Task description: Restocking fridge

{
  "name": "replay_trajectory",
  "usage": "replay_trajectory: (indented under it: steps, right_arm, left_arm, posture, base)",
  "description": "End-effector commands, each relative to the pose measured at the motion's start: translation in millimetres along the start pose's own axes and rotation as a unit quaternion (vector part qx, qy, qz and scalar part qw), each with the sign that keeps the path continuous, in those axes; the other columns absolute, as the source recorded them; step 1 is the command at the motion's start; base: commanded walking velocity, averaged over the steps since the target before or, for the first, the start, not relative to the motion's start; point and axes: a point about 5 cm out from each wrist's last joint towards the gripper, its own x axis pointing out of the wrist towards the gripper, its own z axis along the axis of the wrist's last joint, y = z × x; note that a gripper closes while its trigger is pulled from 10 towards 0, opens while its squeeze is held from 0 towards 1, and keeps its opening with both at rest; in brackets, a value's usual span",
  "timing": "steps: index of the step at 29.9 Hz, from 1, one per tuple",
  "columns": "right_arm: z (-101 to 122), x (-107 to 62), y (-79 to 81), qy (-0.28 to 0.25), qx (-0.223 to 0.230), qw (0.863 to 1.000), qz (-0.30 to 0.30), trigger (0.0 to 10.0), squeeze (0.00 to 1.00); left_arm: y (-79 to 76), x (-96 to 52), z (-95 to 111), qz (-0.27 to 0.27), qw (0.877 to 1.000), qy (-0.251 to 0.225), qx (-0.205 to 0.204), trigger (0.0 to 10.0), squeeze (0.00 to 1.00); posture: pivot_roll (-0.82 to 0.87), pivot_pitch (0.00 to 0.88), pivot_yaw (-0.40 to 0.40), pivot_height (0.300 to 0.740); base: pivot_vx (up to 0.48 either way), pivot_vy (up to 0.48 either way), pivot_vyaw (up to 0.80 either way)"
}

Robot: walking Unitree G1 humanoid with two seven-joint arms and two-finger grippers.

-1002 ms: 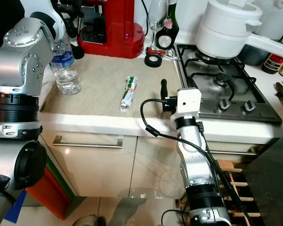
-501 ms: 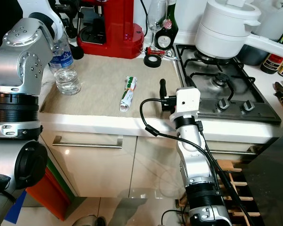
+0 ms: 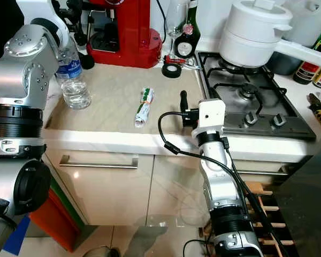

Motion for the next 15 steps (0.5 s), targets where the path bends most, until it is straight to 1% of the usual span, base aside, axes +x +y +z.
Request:
replay_trajectory:
  steps: [1,3,5,7,8,9,13,15]
  right_arm:
    - [0.7,2.3,-1.5,-0.002,0.001,1.000,-0.001,10.0,0.00]
    - [0.7,2.3,-1.5,-0.002,0.001,1.000,-0.002,10.0,0.00]
    - [0.9,2.2,-1.9,-0.002,0.001,1.000,-0.002,10.0,0.00]
    - [1.2,2.4,-2.1,-0.003,0.001,1.000,-0.002,10.0,0.00]
    - [1.3,2.5,-2.0,-0.003,0.001,1.000,-0.002,10.0,0.00]
    - [1.5,2.8,-1.8,-0.003,0.002,1.000,-0.002,10.0,0.00]
    - [1.4,2.7,-1.9,-0.003,0.002,1.000,-0.003,10.0,0.00]
    - [1.1,2.6,-1.8,-0.003,0.001,1.000,-0.003,10.0,0.00]
  left_arm:
    - [0.8,-3.4,-52.5,0.000,0.996,0.092,-0.005,0.0,0.00]
    - [0.4,-3.5,-51.6,-0.001,0.996,0.086,-0.007,0.0,0.00]
    - [-1.5,-3.8,-45.3,-0.003,0.998,0.060,-0.022,0.0,0.00]
    - [-5.1,-4.9,-32.2,-0.012,1.000,0.012,-0.023,0.0,0.00]
    - [-8.1,-5.8,-25.7,-0.023,0.999,-0.011,-0.030,0.0,0.00]
    - [-12.8,-8.0,-14.5,-0.041,0.997,-0.045,-0.042,0.0,0.00]
    - [-16.7,-12.4,5.6,-0.060,0.992,-0.110,-0.033,0.0,0.00]
    - [-16.7,-13.7,11.4,-0.062,0.990,-0.126,-0.026,0.0,0.00]
  posture:
    - [0.01,0.000,-0.049,0.740]
    - [0.01,0.000,-0.049,0.740]
    - [0.01,0.000,-0.049,0.740]
    - [0.01,0.000,-0.049,0.740]
    - [0.01,0.000,-0.049,0.740]
    - [0.01,0.000,-0.049,0.740]
    - [0.01,0.000,-0.049,0.740]
    - [0.01,0.000,-0.049,0.740]
  base:
    - [0.000,0.000,0.00]
    - [0.000,0.000,0.00]
    - [0.000,0.000,0.00]
    - [0.000,0.000,0.00]
    - [0.000,0.000,0.00]
    - [0.000,0.000,0.00]
    - [0.000,0.000,0.00]
    - [0.000,0.000,0.00]
